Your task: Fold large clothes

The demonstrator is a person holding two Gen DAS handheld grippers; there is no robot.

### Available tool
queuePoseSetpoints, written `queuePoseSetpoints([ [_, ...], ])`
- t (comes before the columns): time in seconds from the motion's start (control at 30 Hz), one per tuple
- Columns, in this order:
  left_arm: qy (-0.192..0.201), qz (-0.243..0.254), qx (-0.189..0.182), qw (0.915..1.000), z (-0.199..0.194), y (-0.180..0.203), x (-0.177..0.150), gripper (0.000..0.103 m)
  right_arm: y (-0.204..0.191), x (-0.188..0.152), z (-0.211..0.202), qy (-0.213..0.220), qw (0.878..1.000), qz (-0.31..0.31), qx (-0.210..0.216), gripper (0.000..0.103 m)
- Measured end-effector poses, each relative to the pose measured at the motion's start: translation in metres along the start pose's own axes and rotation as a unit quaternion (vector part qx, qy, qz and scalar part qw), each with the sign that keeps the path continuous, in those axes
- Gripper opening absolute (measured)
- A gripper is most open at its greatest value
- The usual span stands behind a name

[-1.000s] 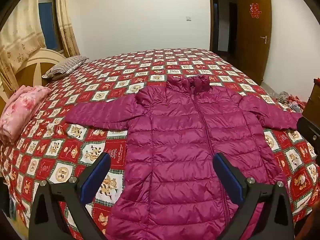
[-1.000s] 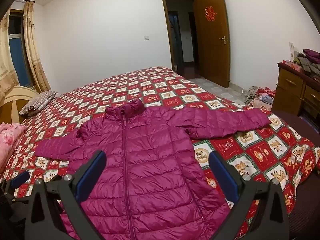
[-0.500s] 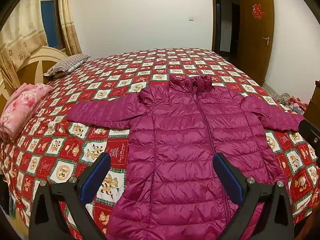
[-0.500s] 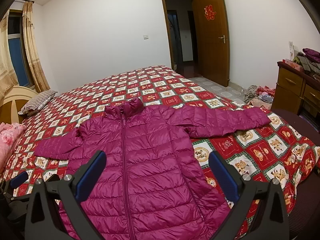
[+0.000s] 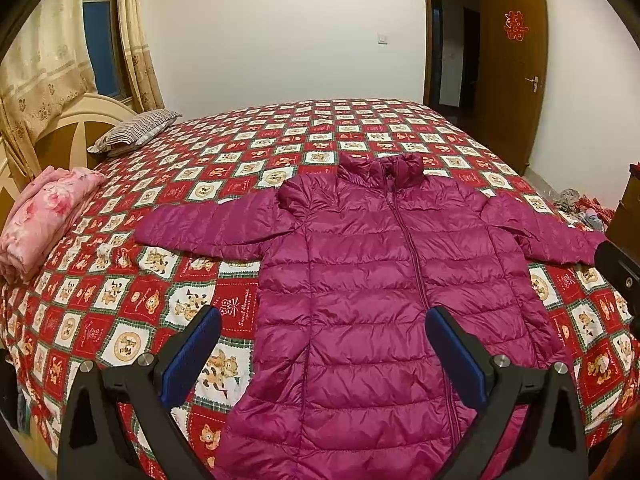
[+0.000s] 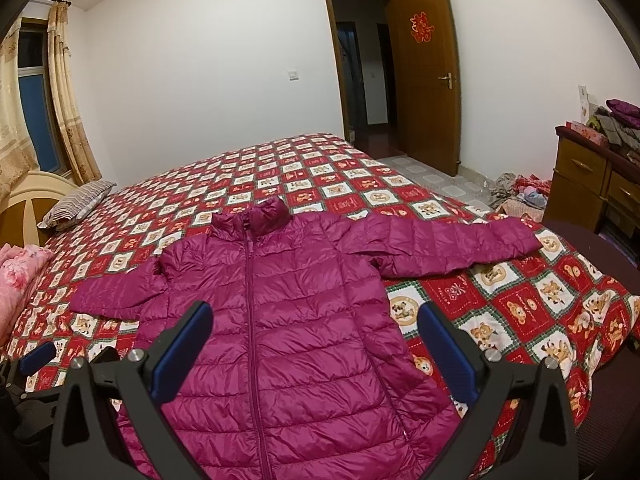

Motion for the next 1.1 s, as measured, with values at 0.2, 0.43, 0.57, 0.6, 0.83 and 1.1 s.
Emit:
queuePoseSetpoints([
  [0.2,-0.001,-0.002,-0.002,1.0000,-0.0010,-0.0004,0.0002,0.102,-0.0006,-0.0003,0.0001,0.000,1.000,-0.001,0.000,0.103],
  [0.43,-0.005,-0.005,-0.003,1.0000,-0.0014,-0.0016,0.0011,0.102,-0.0003,-0.0004,0.0004,0.000,1.000,0.000,0.000,0.103],
  [0.57,-0.005,-0.005,-0.003,1.0000,-0.0009,-0.0019,0.0016,0.102,-0.0001,-0.0005,0.0007,-0.001,1.000,0.000,0.000,0.103],
  [0.6,-0.006,-0.006,-0.003,1.0000,-0.0009,-0.0022,0.0017,0.102,-0.0002,-0.0004,0.0007,0.000,1.000,0.000,0.000,0.103],
  [0.83,-0.006,-0.007,-0.005,0.9999,-0.0008,-0.0025,0.0016,0.102,-0.0003,-0.0007,0.0011,-0.001,1.000,-0.001,0.000,0.103],
  [1.1,-0.006,-0.006,-0.004,1.0000,-0.0008,-0.0021,0.0019,0.102,-0.0001,-0.0008,0.0017,-0.001,1.000,0.000,0.001,0.103],
])
Point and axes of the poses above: each gripper's, at about its wrist camera, not at the fingertips, and z roughly the way its jaws point, y to its right, x to its top, the point moved 1 cm from there along z, roughly the way its jaws point, and after that the axes turned 9 degrees about -z, right-handed, at the moved point
